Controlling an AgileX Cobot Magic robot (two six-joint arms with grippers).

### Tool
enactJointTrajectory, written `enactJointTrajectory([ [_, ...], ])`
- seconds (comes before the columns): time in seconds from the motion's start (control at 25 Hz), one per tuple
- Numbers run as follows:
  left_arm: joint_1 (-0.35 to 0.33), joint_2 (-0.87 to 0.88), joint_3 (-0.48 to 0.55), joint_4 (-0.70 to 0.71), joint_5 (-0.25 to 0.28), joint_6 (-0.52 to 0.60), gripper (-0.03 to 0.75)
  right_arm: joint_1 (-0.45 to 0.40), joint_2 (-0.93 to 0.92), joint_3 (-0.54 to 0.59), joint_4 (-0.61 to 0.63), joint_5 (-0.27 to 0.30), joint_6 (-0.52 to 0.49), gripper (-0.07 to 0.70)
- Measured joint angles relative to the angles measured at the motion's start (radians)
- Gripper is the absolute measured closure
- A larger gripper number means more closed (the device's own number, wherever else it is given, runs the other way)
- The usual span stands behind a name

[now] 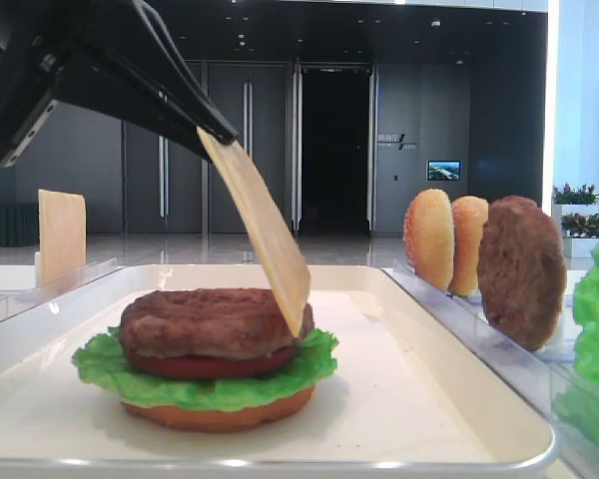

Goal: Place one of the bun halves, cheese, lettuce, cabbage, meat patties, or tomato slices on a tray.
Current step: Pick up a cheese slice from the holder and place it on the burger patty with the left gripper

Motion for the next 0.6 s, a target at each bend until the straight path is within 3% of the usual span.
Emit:
enactJointTrajectory([
  [0.6,0.000,0.000,0.000,0.022,-0.008,-0.008,0.701,0.000,0.000,0.000,0.000,0.000,0.000,0.076],
])
